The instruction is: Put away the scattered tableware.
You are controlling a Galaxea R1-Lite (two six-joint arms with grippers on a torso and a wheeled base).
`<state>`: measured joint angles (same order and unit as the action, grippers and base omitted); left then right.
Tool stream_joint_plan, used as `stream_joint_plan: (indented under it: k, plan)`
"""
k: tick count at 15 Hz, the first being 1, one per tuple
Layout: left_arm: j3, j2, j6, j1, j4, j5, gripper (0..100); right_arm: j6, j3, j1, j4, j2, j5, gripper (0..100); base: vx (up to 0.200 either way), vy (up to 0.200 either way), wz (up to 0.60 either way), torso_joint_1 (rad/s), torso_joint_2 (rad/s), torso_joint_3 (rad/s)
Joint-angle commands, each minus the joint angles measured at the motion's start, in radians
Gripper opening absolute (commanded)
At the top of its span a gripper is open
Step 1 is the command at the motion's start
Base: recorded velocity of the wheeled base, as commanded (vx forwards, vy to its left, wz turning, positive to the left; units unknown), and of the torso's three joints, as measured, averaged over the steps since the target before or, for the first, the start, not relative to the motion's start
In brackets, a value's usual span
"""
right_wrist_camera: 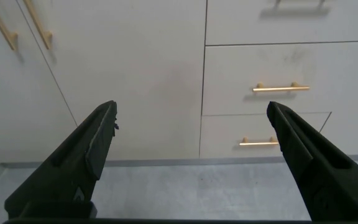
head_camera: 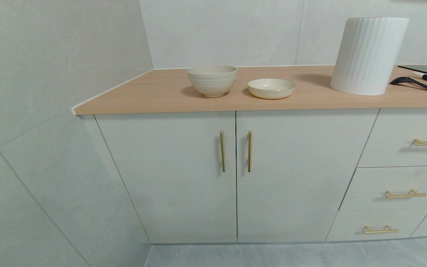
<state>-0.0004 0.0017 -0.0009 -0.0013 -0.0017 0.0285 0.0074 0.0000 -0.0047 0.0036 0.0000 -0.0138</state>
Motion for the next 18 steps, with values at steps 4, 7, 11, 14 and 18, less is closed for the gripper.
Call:
stream_joint_plan:
  k: [4, 7, 11, 14, 18]
  plan:
    - [0.000, 0.001, -0.001, 0.000, 0.000, 0.001, 100, 0.055, -0.106, 0.011, -0.022, 0.034, 0.089, 100, 0.000, 0.000, 0.00, 0.000, 0.00, 0.000]
    - [0.000, 0.001, -0.001, 0.000, 0.000, 0.001, 100, 0.049, -0.135, 0.034, -0.025, 0.164, 0.176, 100, 0.000, 0.000, 0.00, 0.000, 0.00, 0.000]
    - [0.000, 0.001, -0.001, 0.000, 0.000, 0.001, 100, 0.052, -0.282, 0.114, -0.022, 0.486, 0.357, 100, 0.000, 0.000, 0.00, 0.000, 0.00, 0.000]
    - [0.000, 0.001, -0.001, 0.000, 0.000, 0.001, 100, 0.049, -0.376, 0.161, -0.047, 0.707, 0.368, 100, 0.000, 0.000, 0.00, 0.000, 0.00, 0.000]
    - [0.000, 0.001, -0.001, 0.000, 0.000, 0.001, 100, 0.055, -0.545, 0.229, -0.189, 1.095, 0.367, 100, 0.000, 0.000, 0.00, 0.000, 0.00, 0.000]
